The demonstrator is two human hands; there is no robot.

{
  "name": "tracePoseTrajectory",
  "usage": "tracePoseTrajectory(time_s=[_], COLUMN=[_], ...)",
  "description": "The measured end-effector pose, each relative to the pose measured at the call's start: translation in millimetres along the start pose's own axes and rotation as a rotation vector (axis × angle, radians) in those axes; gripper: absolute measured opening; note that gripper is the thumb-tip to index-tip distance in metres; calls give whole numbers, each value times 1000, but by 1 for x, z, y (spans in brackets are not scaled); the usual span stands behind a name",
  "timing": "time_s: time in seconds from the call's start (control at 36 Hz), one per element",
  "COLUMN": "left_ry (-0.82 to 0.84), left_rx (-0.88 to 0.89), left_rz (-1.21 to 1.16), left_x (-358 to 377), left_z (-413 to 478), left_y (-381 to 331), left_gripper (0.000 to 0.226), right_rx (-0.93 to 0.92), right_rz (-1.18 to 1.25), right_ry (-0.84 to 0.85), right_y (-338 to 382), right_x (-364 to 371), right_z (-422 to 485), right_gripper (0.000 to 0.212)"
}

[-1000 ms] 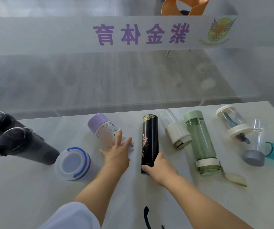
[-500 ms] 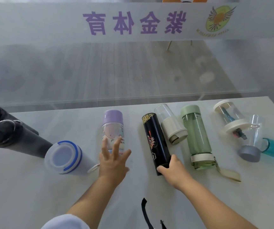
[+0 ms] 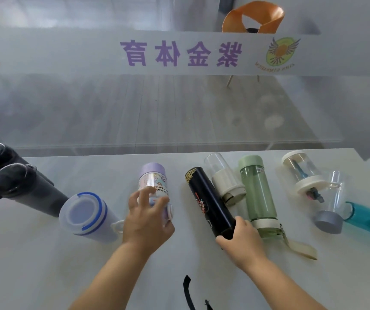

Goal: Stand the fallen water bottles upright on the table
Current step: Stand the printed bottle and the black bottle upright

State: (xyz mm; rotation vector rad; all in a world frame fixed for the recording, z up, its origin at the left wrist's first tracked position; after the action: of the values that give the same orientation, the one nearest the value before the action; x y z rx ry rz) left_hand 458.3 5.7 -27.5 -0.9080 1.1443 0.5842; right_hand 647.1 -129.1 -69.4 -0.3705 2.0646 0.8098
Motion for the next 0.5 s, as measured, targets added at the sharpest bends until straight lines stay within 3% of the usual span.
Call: tracePoseTrajectory(time_s=[0.28, 0.39, 0.5], left_ry=[-87, -47, -35], left_rx=[-84, -149, -130], left_rz=[-157, -177, -181], left_x=[-68, -71, -75], left_z=[25, 29, 32], left_y=[-15, -7, -5], left_gripper=[39, 45, 52], right_rx=[-162, -246, -297], right_rz=[98, 149, 173], right_ry=[-253, -349, -373], right_y=[22, 37, 51], right_x=[-61, -82, -95], right_z=[-12, -17, -18], right_gripper=[62, 50, 53])
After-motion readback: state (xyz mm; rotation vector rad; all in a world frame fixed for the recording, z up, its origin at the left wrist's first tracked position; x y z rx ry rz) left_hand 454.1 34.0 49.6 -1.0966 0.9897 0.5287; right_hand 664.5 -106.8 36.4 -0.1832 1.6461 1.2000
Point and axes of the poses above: each hand's wrist, its own z-axis towards the middle knuckle, its own x-axis out of the palm, y = z × x, the point moved 6 cm from there along z, towards the middle knuckle, and after that the axes turned 1 degree about -y, right-handed, at the moved point
